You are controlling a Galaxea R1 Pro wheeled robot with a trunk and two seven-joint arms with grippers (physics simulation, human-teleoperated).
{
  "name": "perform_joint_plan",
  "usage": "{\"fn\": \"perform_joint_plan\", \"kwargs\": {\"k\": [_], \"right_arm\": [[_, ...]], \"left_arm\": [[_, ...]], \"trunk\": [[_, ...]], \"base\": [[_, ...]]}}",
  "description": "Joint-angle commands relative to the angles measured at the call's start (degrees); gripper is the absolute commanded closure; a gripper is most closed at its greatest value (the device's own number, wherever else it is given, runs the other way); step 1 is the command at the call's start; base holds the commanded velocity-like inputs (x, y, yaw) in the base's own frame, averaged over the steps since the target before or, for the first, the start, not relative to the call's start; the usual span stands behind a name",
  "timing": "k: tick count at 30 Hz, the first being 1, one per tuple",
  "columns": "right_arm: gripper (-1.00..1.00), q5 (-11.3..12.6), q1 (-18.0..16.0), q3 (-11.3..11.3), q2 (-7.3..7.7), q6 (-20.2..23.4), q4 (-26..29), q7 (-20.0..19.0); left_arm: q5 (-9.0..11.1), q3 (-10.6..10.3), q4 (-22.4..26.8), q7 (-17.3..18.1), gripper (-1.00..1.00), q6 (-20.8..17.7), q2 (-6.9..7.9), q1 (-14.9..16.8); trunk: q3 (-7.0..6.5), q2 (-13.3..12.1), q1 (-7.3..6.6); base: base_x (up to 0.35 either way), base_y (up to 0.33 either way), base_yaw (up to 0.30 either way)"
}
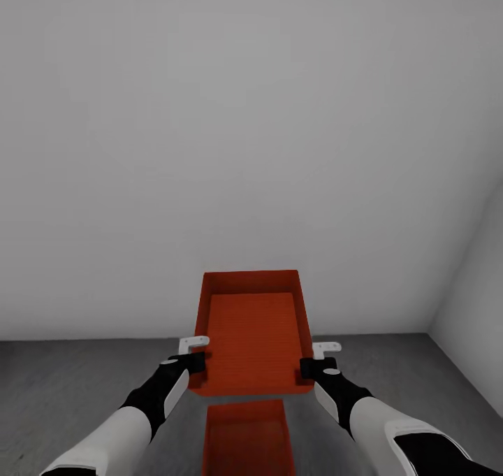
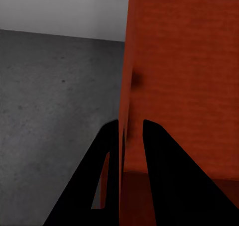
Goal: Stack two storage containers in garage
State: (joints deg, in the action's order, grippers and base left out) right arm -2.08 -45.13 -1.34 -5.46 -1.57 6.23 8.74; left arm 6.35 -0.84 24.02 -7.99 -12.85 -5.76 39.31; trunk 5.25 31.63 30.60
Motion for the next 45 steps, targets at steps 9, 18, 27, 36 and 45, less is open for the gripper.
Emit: {"fn": "perform_joint_plan", "kwargs": {"k": [9,18,27,36,45], "right_arm": [[1.0,-0.11,-0.05,1.6,1.94,-0.1,-0.16,1.28],[1.0,-0.11,-0.05,1.6,1.94,-0.11,-0.16,1.28],[1.0,-0.11,-0.05,1.6,1.94,-0.17,-0.16,1.28],[1.0,-0.13,-0.05,1.6,1.94,-0.19,-0.16,1.28],[1.0,-0.11,-0.05,1.6,1.94,-0.19,-0.16,1.28]], "left_arm": [[-0.9,0.66,0.33,-3.52,1.0,-0.42,0.05,0.06],[-0.9,0.66,0.33,-3.52,1.0,-0.42,0.05,0.06],[-0.9,0.66,0.33,-3.52,1.0,-0.42,0.05,0.06],[-0.9,0.66,0.33,-3.52,1.0,-0.42,0.05,0.06],[-0.9,0.66,0.33,-3.52,1.0,-0.42,0.05,0.06]], "trunk": [[0.94,0.11,0.02],[1.78,0.11,0.02],[2.61,0.11,0.02],[3.44,0.11,0.02],[4.28,0.11,0.02]], "base": [[0.0,0.0,0.0],[0.0,0.0,0.0],[0.0,0.0,0.0],[0.0,0.0,0.0],[0.0,0.0,0.0]]}}
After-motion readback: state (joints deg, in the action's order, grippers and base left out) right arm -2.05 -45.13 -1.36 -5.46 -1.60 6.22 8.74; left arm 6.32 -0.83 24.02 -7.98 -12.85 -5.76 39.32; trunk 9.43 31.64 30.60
